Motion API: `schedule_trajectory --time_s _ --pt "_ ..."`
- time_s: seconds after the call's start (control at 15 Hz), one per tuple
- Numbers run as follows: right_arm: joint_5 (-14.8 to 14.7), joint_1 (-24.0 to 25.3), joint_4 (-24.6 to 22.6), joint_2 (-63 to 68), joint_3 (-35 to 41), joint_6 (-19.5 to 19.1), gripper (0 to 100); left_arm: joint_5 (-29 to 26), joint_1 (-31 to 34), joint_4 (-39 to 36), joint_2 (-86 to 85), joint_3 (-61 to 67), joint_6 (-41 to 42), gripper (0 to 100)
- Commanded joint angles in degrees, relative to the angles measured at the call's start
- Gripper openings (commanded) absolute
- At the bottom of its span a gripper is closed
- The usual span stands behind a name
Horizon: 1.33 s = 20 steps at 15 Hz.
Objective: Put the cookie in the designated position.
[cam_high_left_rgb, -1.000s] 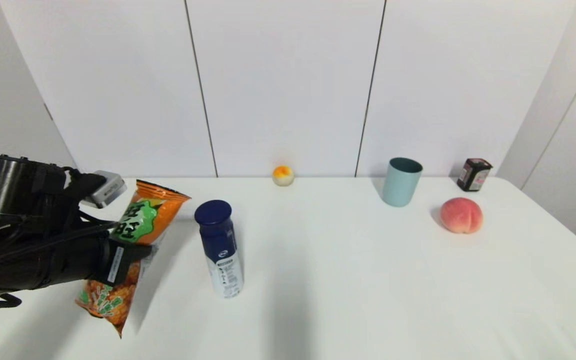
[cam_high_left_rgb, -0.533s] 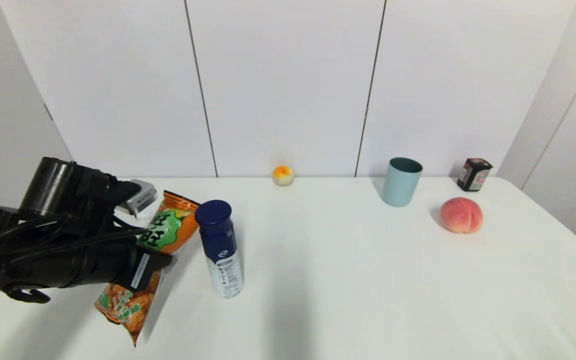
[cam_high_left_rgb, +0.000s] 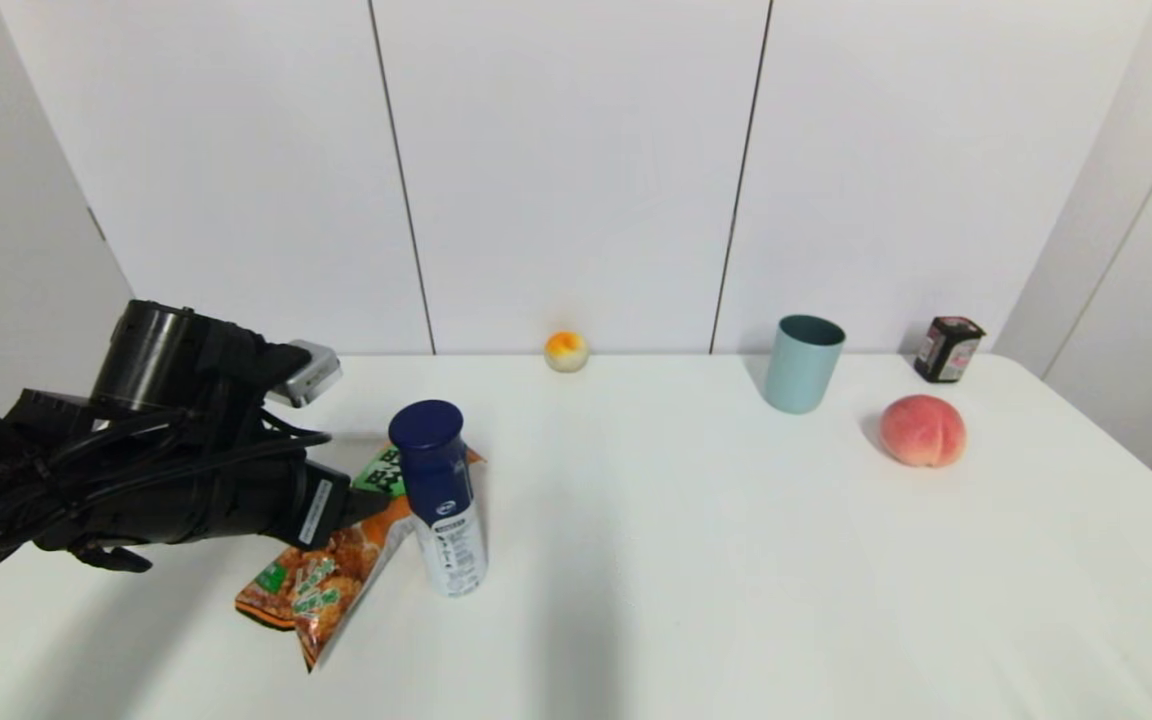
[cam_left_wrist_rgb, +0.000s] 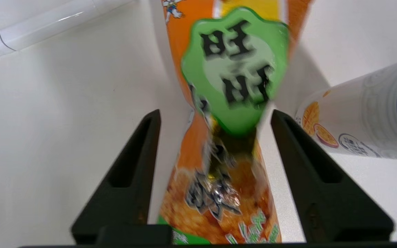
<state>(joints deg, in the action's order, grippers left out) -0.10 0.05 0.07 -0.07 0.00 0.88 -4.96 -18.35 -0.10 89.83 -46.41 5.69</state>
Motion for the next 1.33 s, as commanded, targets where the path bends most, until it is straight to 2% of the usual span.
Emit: schedule_trajectory --time_s 0.07,0.33,0.53,0.73,0.8,0.93,1.2,1.33 --pt "0.0 0.0 -0.1 0.0 0.1 0.0 100 0.0 0.9 0.3 -4.1 1.6 0.3 100" --pt "0.0 0.0 0.0 0.0 0.1 0.0 100 -0.2 2.2 -1.3 -17.1 12.3 0.0 100" --pt "0.0 0.0 -0.1 0.0 0.1 0.0 100 -0.3 6.0 -12.2 -27.3 20.1 0.0 100" --pt "0.0 0.0 0.0 0.0 0.1 0.0 100 -0.8 12.8 -25.1 -37.1 27.9 0.4 100" --pt "0.0 0.0 0.0 0.1 0.1 0.0 100 -0.8 13.6 -27.0 -41.0 30.2 0.1 100" --pt "0.0 0.0 0.0 0.0 0.1 0.0 100 -0.8 17.3 -27.3 -51.3 34.6 0.4 100" --pt "0.0 0.0 0.0 0.0 0.1 0.0 100 -1.1 18.0 -25.6 -72.2 46.5 2.8 100" --pt "0.0 0.0 0.0 0.0 0.1 0.0 100 -0.9 17.9 -14.2 -81.2 46.4 3.0 100"
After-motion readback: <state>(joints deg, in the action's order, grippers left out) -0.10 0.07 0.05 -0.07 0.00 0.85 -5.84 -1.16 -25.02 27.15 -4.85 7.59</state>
